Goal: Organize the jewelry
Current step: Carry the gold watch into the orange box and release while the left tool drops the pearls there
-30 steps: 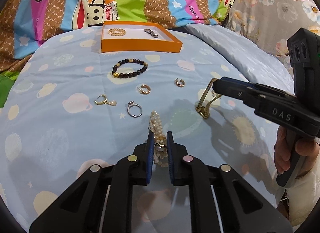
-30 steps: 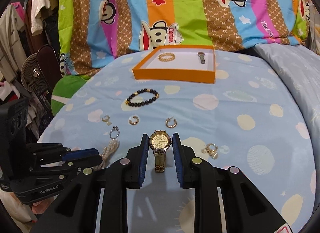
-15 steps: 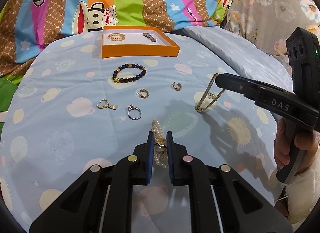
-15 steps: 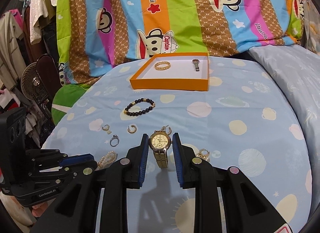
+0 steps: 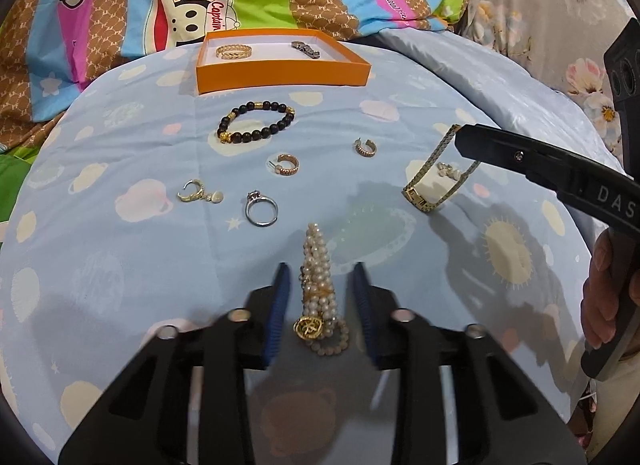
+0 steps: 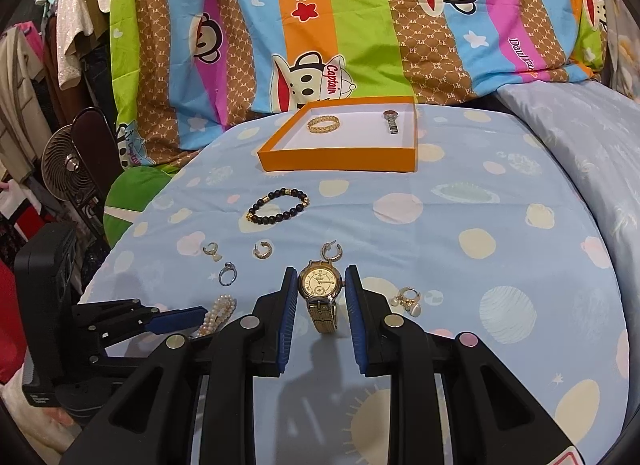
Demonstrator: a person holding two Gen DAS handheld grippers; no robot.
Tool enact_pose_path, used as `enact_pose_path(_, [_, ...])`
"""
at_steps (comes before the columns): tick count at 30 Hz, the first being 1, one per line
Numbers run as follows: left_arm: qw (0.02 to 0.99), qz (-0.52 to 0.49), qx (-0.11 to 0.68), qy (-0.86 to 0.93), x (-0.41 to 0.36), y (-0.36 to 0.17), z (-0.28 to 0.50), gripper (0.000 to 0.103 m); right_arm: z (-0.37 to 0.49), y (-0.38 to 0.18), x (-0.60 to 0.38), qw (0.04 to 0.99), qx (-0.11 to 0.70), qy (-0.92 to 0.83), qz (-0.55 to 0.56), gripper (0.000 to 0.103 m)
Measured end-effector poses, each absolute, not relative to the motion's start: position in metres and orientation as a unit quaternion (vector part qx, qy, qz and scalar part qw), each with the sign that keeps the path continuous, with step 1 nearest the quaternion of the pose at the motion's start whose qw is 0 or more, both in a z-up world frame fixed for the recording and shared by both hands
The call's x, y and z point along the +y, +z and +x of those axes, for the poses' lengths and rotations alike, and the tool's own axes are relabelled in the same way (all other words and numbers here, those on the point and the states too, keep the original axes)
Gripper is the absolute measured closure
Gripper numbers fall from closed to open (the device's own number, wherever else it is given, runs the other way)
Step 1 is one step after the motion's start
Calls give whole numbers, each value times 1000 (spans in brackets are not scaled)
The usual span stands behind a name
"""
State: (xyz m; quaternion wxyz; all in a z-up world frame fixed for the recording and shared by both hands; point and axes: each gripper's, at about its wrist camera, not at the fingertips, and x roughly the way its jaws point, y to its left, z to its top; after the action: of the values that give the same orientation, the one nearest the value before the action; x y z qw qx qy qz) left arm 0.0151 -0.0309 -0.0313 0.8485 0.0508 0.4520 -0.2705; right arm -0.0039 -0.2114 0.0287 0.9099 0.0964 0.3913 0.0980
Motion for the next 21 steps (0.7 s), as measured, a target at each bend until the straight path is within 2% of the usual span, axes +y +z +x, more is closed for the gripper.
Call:
enact_pose_path(9, [844, 20, 450, -291, -24, -14, 14, 91, -3, 40, -215, 915, 378, 98, 107, 80])
enact_pose_path(15, [861, 2, 402, -310, -19, 37, 26, 91, 7, 71, -225, 927, 343, 100, 114, 80])
enact_pose_path(21, [889, 12, 340, -307, -26, 88, 73, 90, 46, 104, -238, 938, 310, 105, 113, 80])
